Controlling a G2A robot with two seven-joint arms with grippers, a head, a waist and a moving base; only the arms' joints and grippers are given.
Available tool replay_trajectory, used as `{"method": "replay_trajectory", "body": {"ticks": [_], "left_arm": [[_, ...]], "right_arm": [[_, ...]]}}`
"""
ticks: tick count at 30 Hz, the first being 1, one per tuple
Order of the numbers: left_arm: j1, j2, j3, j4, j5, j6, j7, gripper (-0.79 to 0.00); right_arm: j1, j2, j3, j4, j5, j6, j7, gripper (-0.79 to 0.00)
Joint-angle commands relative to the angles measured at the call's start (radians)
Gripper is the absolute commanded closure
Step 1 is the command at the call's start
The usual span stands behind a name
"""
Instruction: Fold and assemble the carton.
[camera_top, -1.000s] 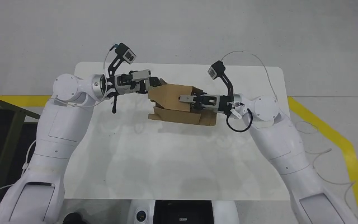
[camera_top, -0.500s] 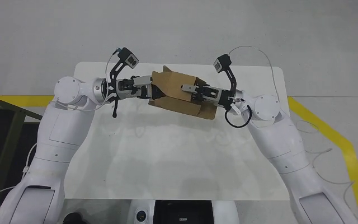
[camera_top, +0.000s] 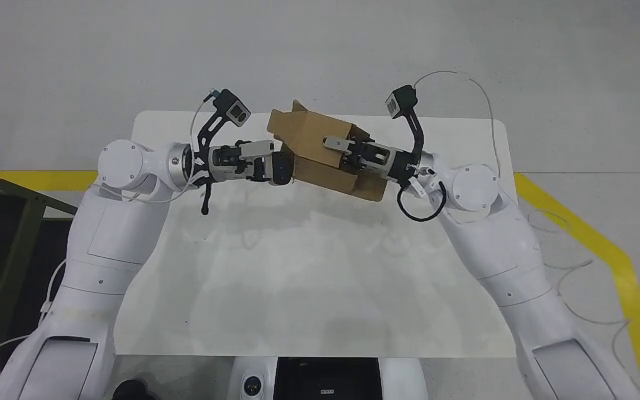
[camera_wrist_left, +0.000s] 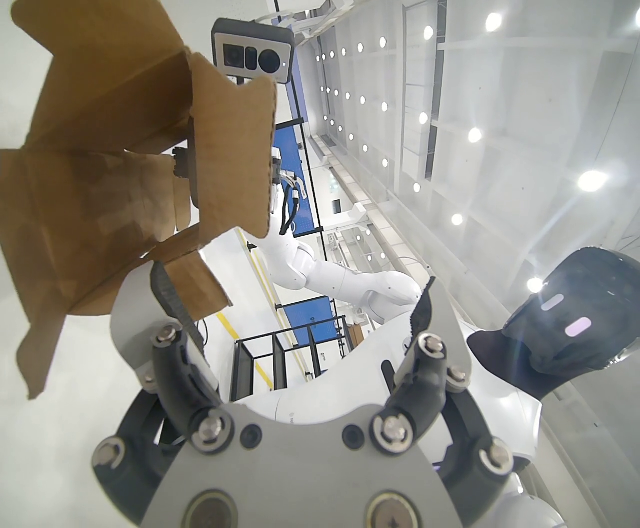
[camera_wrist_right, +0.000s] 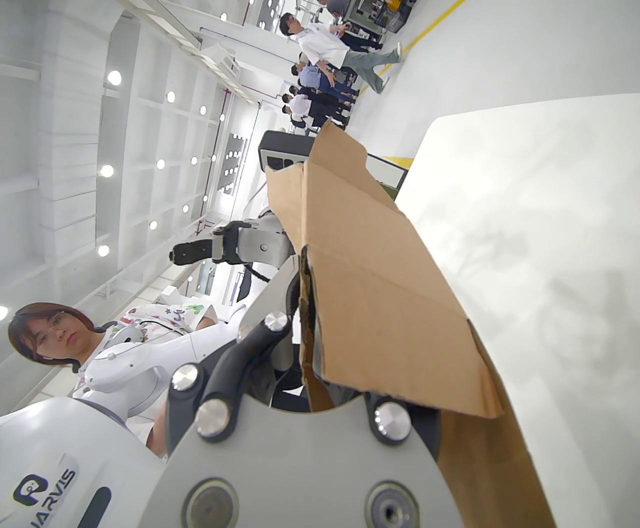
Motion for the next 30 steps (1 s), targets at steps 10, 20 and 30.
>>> {"method": "replay_trajectory", "body": {"ticks": [10, 20, 30], "left_arm": [[0.014, 0.000, 0.004, -0.021, -0.008, 0.015, -0.012, -0.785], [0.007, 0.000, -0.004, -0.006, -0.017, 0.014, -0.008, -0.785], [-0.001, -0.002, -0.001, 0.006, -0.027, 0.006, -0.014, -0.785]], "right_arm": [[0.003, -0.007, -0.005, -0.001, -0.030, -0.008, -0.039, 0.000], [-0.005, -0.015, -0.017, -0.019, 0.019, 0.019, -0.008, 0.000], [-0.009, -0.019, -0.024, -0.034, 0.033, 0.042, 0.024, 0.000]]}}
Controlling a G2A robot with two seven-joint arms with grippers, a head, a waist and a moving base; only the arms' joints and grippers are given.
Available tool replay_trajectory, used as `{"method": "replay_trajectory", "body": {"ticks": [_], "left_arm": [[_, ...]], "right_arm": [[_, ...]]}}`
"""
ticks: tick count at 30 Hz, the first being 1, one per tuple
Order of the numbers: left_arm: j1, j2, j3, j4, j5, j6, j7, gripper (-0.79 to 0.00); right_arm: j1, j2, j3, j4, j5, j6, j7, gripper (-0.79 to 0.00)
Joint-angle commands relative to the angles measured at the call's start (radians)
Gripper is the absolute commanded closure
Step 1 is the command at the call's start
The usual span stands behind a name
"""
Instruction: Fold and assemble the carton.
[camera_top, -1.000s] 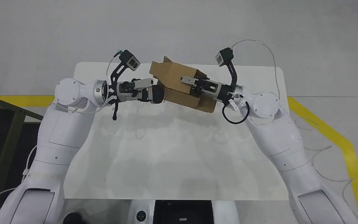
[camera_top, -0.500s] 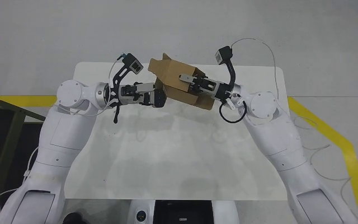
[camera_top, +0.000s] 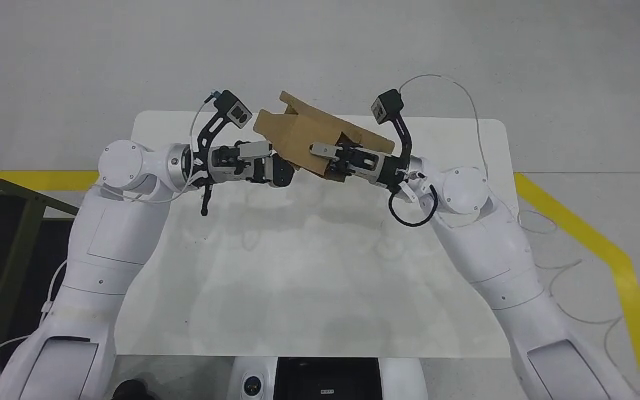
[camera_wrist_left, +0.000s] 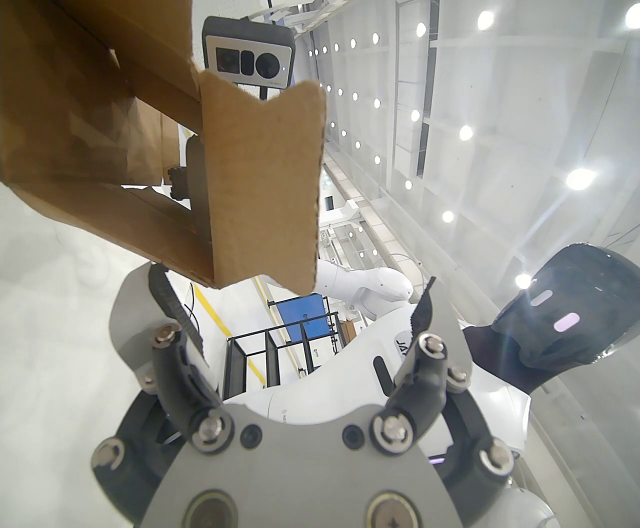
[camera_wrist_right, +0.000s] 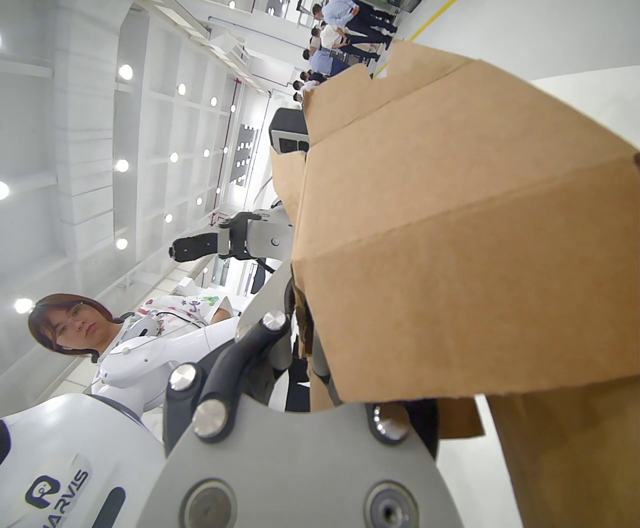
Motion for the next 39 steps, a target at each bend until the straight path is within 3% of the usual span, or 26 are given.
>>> {"method": "replay_trajectory", "body": {"ticks": [1, 12, 26, 31, 39], "left_arm": [[-0.001, 0.000, 0.000, 0.002, -0.001, -0.001, -0.001, -0.785], [-0.016, 0.001, -0.011, 0.035, 0.000, -0.007, -0.006, -0.785], [-0.057, 0.028, -0.097, 0.189, 0.177, -0.082, 0.046, -0.785], [-0.062, 0.036, -0.081, 0.208, 0.305, -0.140, 0.043, -0.785], [-0.091, 0.031, -0.015, 0.228, 0.411, -0.128, 0.059, -0.785]], "right_arm": [[0.001, -0.001, 0.000, 0.003, -0.001, 0.002, 0.003, 0.000], [0.016, 0.000, 0.032, 0.045, 0.014, 0.002, 0.015, 0.000], [0.024, 0.018, 0.100, 0.099, 0.118, 0.000, 0.231, 0.000], [0.031, 0.018, 0.096, 0.099, 0.123, 0.001, 0.256, 0.000], [0.037, 0.009, 0.066, 0.081, 0.165, -0.014, 0.279, 0.000]]}}
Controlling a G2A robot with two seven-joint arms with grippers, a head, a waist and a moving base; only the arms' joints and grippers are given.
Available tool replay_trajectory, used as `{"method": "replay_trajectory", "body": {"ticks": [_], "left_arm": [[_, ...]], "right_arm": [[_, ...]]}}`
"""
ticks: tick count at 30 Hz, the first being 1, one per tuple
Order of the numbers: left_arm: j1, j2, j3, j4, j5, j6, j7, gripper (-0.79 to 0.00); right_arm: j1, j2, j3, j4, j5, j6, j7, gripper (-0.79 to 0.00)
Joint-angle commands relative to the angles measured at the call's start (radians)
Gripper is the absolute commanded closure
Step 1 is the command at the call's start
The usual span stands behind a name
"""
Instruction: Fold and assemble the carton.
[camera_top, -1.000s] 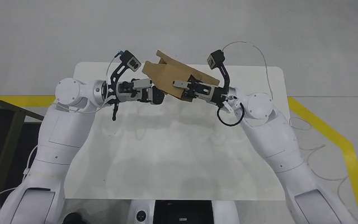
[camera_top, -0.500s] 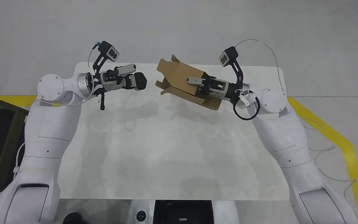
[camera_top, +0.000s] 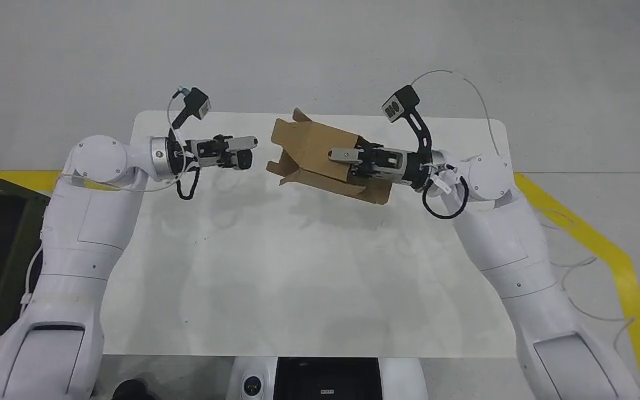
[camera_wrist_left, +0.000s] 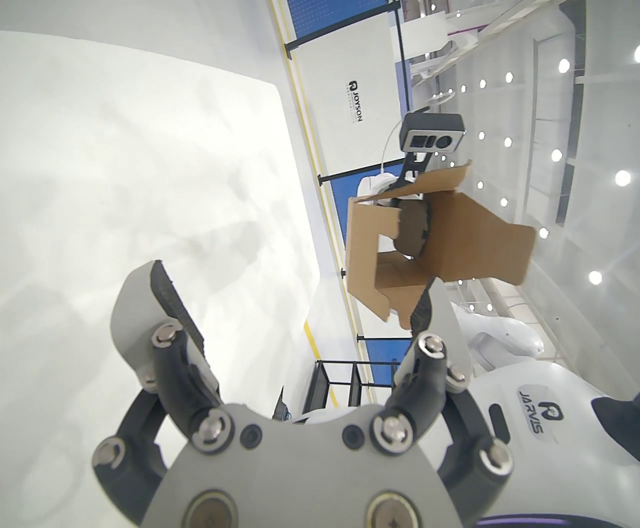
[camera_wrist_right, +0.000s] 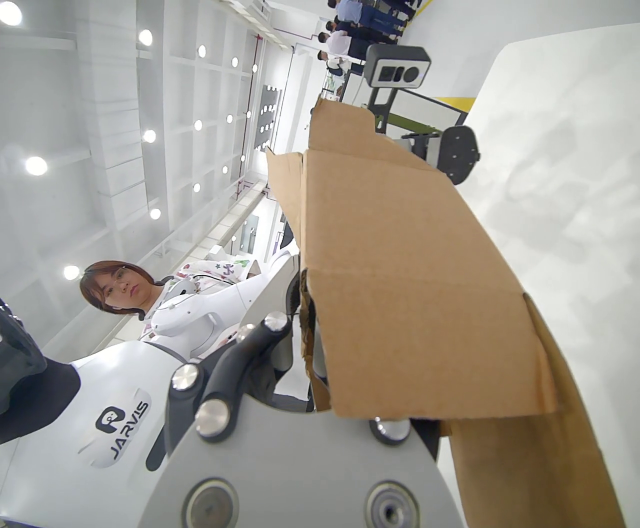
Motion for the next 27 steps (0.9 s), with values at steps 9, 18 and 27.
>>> {"method": "replay_trajectory", "body": {"ticks": [9, 18, 27], "left_arm": [[-0.030, -0.008, 0.067, 0.002, 0.020, 0.014, -0.057, -0.785], [-0.028, -0.010, 0.098, -0.033, 0.009, 0.001, -0.086, -0.785], [-0.022, -0.012, 0.105, -0.068, -0.041, 0.000, -0.090, -0.785]], "right_arm": [[-0.001, -0.008, -0.025, -0.006, 0.019, -0.011, -0.005, 0.000], [0.006, -0.011, -0.030, -0.003, 0.023, -0.014, 0.003, 0.000], [-0.002, -0.011, -0.027, -0.003, 0.039, -0.014, 0.020, 0.000]]}}
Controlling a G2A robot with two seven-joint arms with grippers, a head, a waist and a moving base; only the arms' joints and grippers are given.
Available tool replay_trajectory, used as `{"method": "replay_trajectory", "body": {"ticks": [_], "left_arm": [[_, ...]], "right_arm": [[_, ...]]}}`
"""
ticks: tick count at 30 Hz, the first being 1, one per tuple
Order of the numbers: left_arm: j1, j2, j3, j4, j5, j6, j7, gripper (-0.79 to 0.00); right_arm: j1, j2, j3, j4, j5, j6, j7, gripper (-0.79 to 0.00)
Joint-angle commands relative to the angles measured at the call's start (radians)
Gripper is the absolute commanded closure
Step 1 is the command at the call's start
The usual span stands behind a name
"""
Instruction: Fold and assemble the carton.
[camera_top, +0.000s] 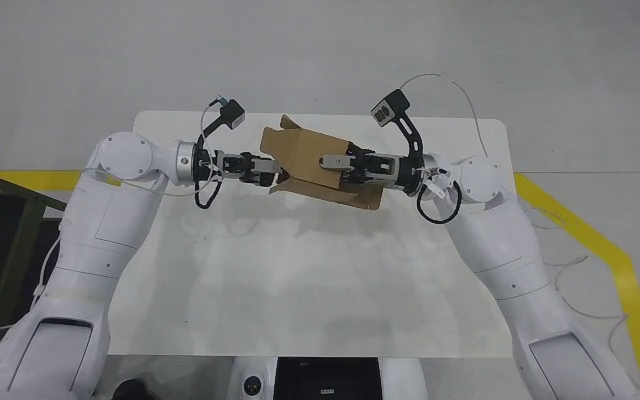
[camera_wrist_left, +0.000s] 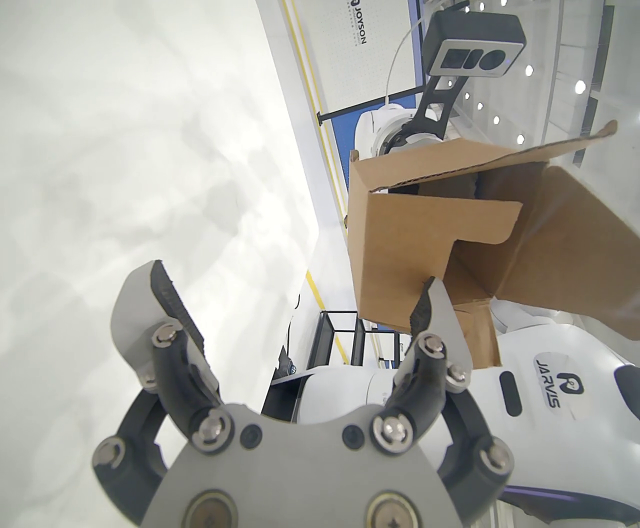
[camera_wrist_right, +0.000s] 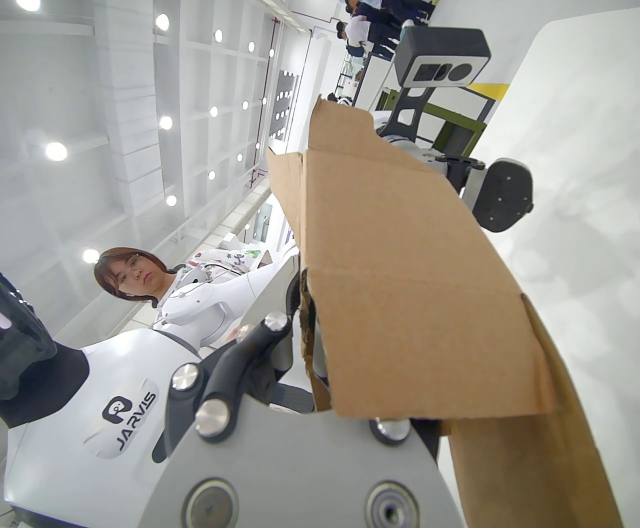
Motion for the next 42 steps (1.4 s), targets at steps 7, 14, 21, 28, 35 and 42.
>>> {"method": "replay_trajectory", "body": {"ticks": [7, 14, 21, 28, 35, 42], "left_arm": [[-0.002, 0.001, 0.005, 0.011, -0.016, 0.004, 0.002, -0.785], [-0.004, -0.002, 0.016, 0.021, -0.036, 0.012, 0.001, -0.785], [-0.012, -0.005, 0.029, 0.026, -0.046, 0.013, 0.002, -0.785], [-0.015, -0.005, 0.036, 0.029, -0.048, 0.014, -0.005, -0.785], [-0.011, -0.005, 0.040, 0.024, -0.052, 0.016, -0.003, -0.785], [-0.010, -0.004, 0.040, 0.020, -0.055, 0.016, -0.001, -0.785]], "right_arm": [[0.000, 0.000, 0.000, 0.000, 0.000, 0.000, 0.000, 0.000], [-0.023, 0.001, -0.002, -0.038, -0.012, 0.012, -0.028, 0.000], [-0.041, 0.000, -0.005, -0.069, -0.013, 0.023, -0.041, 0.000], [-0.040, -0.001, -0.005, -0.068, -0.015, 0.023, -0.042, 0.000], [-0.040, -0.003, -0.013, -0.070, -0.015, 0.027, -0.043, 0.000], [-0.035, -0.005, -0.013, -0.067, -0.019, 0.027, -0.046, 0.000]]}}
